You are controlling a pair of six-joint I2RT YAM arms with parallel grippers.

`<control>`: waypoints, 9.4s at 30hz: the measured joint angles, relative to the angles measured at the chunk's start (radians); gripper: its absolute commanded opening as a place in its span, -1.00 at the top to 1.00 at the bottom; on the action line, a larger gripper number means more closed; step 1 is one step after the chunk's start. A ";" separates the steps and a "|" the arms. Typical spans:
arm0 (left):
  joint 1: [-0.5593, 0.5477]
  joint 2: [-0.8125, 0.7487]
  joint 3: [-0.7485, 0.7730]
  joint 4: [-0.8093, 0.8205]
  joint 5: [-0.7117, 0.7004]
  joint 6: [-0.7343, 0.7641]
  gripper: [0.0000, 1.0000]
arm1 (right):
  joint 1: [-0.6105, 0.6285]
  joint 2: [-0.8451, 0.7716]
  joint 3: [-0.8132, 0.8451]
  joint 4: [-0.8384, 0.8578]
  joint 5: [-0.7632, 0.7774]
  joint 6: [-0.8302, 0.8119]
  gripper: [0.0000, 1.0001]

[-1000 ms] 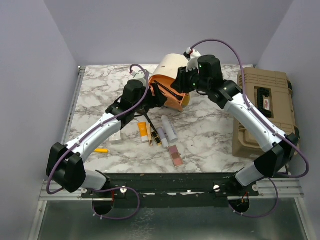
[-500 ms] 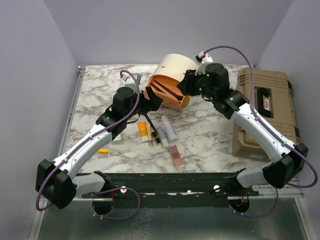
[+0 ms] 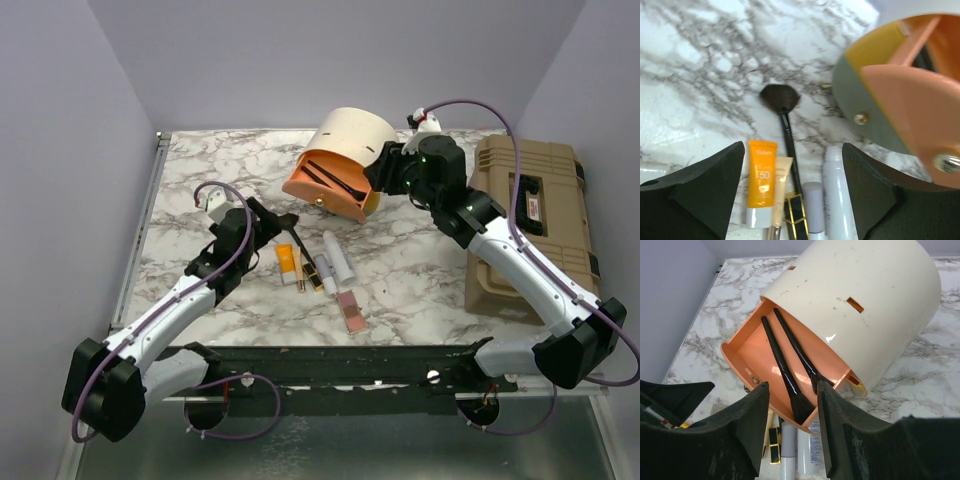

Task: Organize the makeup
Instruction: Pick up the makeup brush from the center of the board, then place the makeup brush in the drawer.

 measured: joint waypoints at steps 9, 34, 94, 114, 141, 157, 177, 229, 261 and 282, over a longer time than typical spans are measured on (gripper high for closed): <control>0.187 0.216 -0.121 0.158 0.114 -0.103 -0.27 | 0.000 -0.029 -0.032 0.010 0.012 0.035 0.02; 0.297 0.725 -0.038 0.652 0.502 -0.199 0.21 | 0.000 -0.029 -0.061 0.019 0.053 0.030 -0.19; 0.369 0.519 0.103 0.045 0.367 -0.023 0.05 | 0.000 0.017 0.017 -0.030 0.010 0.010 -0.31; 0.280 0.634 0.231 -0.070 0.187 -0.236 0.21 | 0.000 0.018 0.026 -0.047 0.016 -0.001 -0.31; 0.269 0.750 0.373 -0.203 0.150 -0.265 0.27 | 0.000 0.021 0.037 -0.049 0.052 -0.025 -0.32; 0.256 0.771 0.381 -0.211 0.127 -0.252 0.47 | 0.000 0.058 0.057 -0.071 0.060 -0.028 -0.32; 0.246 0.817 0.424 -0.161 0.101 -0.105 0.35 | 0.000 0.076 0.084 -0.105 0.064 -0.046 -0.32; 0.388 0.374 0.260 -0.120 0.243 -0.095 1.00 | 0.000 0.014 0.031 0.035 -0.506 -0.079 -0.51; 0.210 0.290 0.489 0.117 0.547 -0.089 1.00 | 0.000 0.146 0.082 0.110 -0.657 0.043 -0.18; 0.164 0.292 0.408 0.353 0.599 -0.281 1.00 | 0.000 0.189 0.082 0.177 -0.692 0.158 0.14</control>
